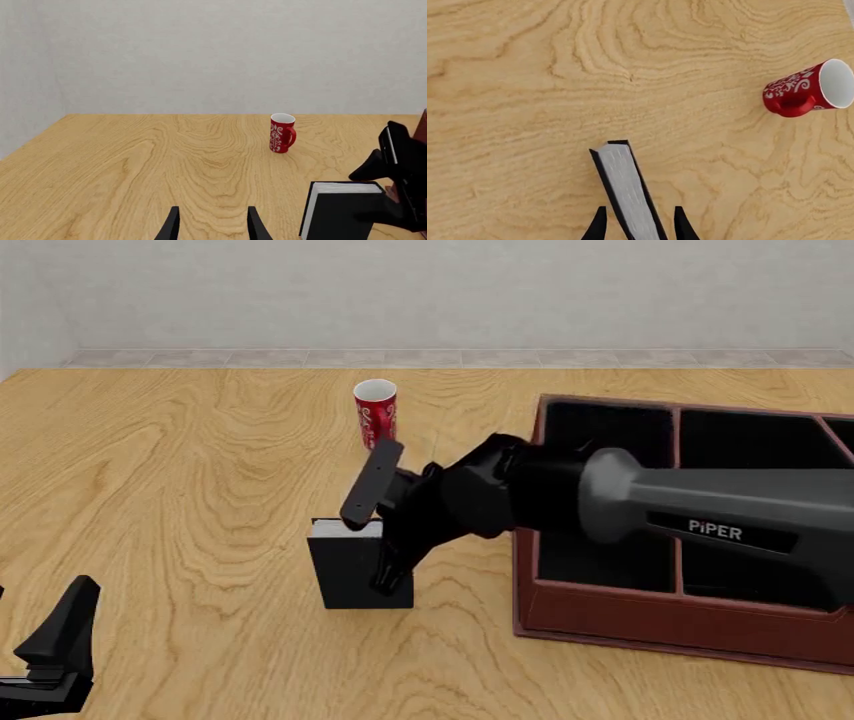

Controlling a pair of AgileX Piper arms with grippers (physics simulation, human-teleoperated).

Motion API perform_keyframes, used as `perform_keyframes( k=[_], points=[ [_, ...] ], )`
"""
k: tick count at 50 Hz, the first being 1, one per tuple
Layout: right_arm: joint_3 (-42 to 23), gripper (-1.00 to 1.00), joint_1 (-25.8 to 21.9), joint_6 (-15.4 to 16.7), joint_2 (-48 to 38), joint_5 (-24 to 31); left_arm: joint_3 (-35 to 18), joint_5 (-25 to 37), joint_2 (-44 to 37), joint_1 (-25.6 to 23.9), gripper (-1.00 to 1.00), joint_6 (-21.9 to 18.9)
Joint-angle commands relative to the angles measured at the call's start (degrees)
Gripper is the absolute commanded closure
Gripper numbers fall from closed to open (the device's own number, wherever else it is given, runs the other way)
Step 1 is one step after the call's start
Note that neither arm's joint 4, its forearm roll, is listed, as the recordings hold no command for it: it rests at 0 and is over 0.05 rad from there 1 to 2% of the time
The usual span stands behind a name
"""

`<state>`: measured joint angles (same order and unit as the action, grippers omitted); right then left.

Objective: Pick up the book and place it in the left compartment of the caddy.

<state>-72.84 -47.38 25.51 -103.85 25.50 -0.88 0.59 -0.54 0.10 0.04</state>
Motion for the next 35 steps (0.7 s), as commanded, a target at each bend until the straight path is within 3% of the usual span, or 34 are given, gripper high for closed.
perform_keyframes(
  k=[1,4,5,35],
  points=[
    [0.0,-1.0,-0.2,-0.4,-0.4,-0.1,0.1,0.0,0.2,0.0,-1.0,-0.1],
    [0.0,-1.0,-0.3,-0.6,-0.5,-0.1,0.1,0.0,0.2,-0.1,-1.0,-0.1],
    [0.1,1.0,-0.5,-0.9,-0.4,-0.1,0.1,0.0,0.2,0.0,-1.0,-0.1],
    [0.5,1.0,0.1,1.3,6.0,4.6,0.1,0.0,0.2,0.0,-1.0,-0.1]
  ],
)
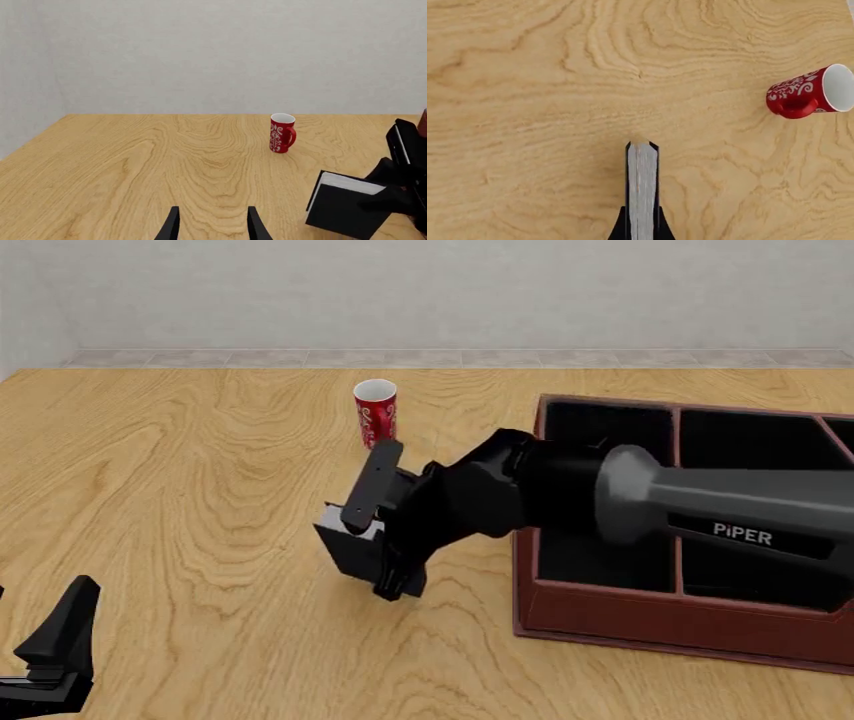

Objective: Pick up the book and place it in the left compartment of the caddy.

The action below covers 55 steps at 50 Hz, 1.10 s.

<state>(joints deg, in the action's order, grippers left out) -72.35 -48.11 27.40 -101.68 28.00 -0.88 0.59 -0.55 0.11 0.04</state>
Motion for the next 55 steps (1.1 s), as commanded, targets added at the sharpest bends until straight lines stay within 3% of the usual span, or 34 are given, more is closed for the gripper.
perform_keyframes(
  k=[1,11,16,24,25,35,44,48,55],
  points=[
    [0.2,1.0,0.7,-0.7,4.8,2.5,0.1,0.0,0.2,-0.1,-1.0,-0.1],
    [0.5,1.0,0.3,-1.6,10.1,5.1,0.1,0.0,0.2,-0.1,-1.0,-0.1],
    [0.3,1.0,-1.1,-5.2,13.2,5.8,0.1,0.0,0.2,-0.1,-1.0,-0.1],
    [0.7,1.0,-0.4,-5.2,17.0,8.3,0.1,0.0,0.2,0.0,-1.0,-0.1],
    [0.4,1.0,-1.3,-7.7,18.4,8.8,0.1,0.0,0.2,-0.1,-1.0,-0.1],
    [0.7,1.0,-1.2,-8.1,22.6,10.4,0.1,0.0,0.2,0.0,-1.0,-0.1],
    [0.7,1.0,-0.9,-11.8,26.7,12.3,0.1,0.0,0.2,-0.1,-1.0,-0.1],
    [-1.0,1.0,-1.1,-15.7,28.1,13.7,0.1,0.0,0.2,-0.1,-1.0,-0.1],
    [-2.4,1.0,-0.8,-17.0,29.2,15.9,0.1,0.0,0.2,0.0,-1.0,-0.1]
  ],
)
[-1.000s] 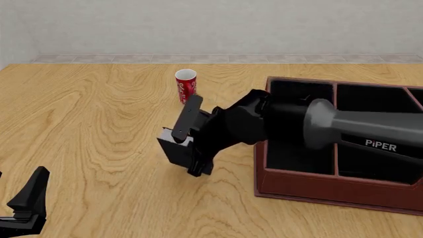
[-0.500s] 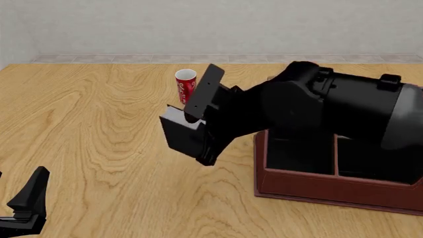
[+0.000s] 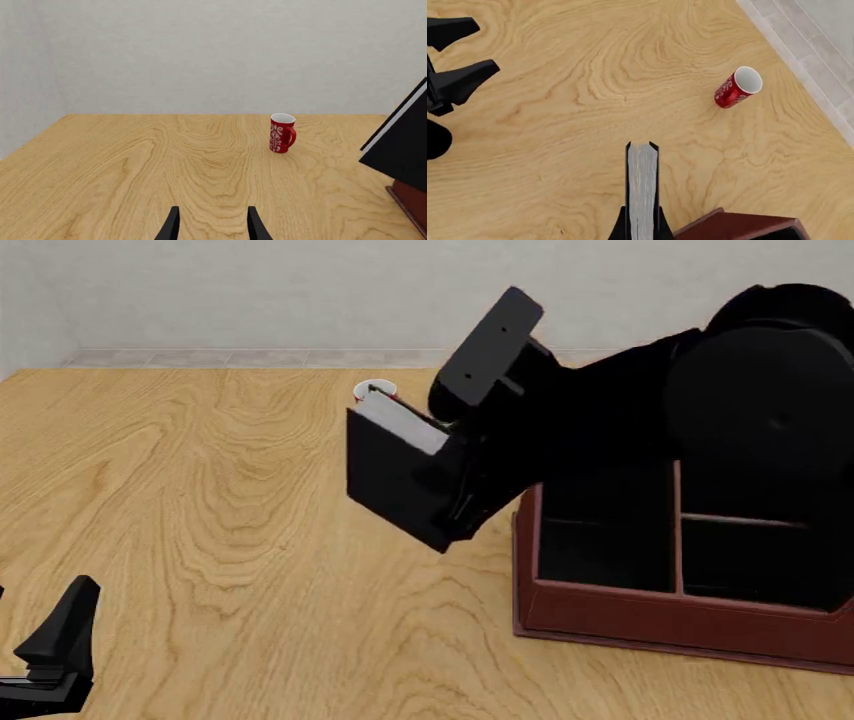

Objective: Pick up the book and place it in the left compartment of the caddy.

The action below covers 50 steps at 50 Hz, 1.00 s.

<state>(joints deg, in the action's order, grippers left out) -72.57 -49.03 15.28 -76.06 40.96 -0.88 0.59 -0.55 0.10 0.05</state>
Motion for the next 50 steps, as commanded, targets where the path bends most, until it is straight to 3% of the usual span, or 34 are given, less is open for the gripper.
perform_keyframes(
  k=[1,26,50],
  points=[
    [-2.3,1.0,0.6,-5.0,4.0,3.5,0.1,0.0,0.2,0.0,-1.0,-0.1],
    [-1.8,1.0,7.4,-8.8,11.1,9.4,0.1,0.0,0.2,0.0,-1.0,-0.1],
    [-2.9,1.0,9.3,-10.4,17.2,16.1,0.1,0.0,0.2,-0.1,-1.0,-0.1]
  ],
)
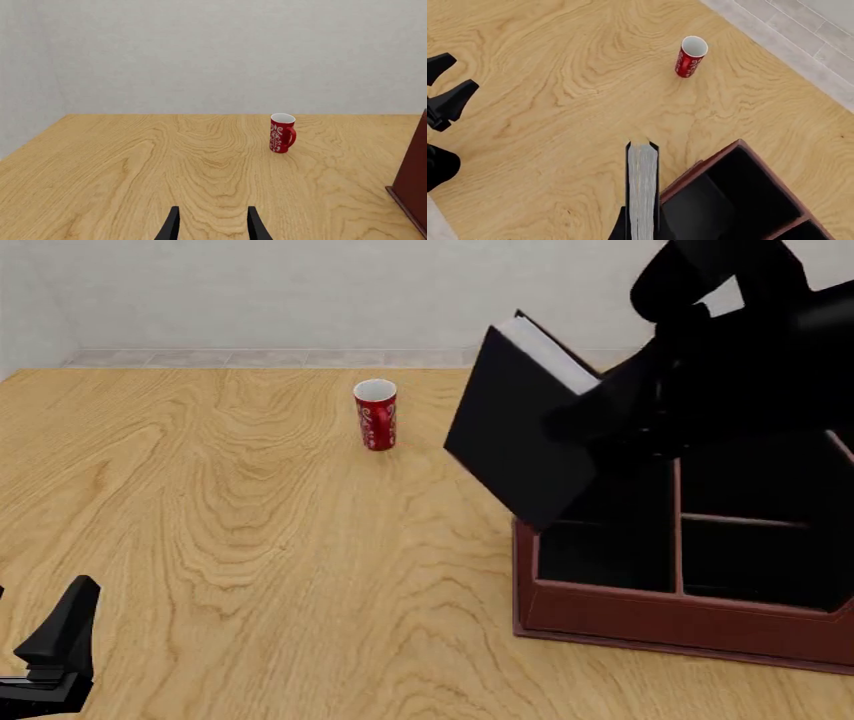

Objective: Pick up the book and place it in the left compartment of the caddy.

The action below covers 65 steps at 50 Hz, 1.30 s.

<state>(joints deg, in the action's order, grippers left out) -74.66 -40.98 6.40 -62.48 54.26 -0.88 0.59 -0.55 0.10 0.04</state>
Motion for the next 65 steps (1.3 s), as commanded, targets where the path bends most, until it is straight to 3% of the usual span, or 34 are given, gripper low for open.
perform_keyframes(
  k=[1,15,35,45,58,65],
  points=[
    [-0.7,1.0,1.3,-1.4,3.9,3.0,0.1,0.0,0.2,0.0,-1.0,-0.1],
    [2.7,1.0,2.9,-2.7,8.8,4.1,0.1,0.0,0.2,-0.1,-1.0,-0.1],
    [6.2,1.0,11.8,-5.1,18.4,7.6,0.1,0.0,0.2,-0.1,-1.0,-0.1],
    [5.9,1.0,15.7,-6.1,19.7,8.8,0.1,0.0,0.2,-0.1,-1.0,-0.1],
    [5.7,1.0,16.8,-8.7,19.7,8.9,0.1,0.0,0.2,-0.1,-1.0,-0.1],
    [5.7,1.0,17.7,-8.5,19.5,8.6,0.1,0.0,0.2,0.0,-1.0,-0.1]
  ],
)
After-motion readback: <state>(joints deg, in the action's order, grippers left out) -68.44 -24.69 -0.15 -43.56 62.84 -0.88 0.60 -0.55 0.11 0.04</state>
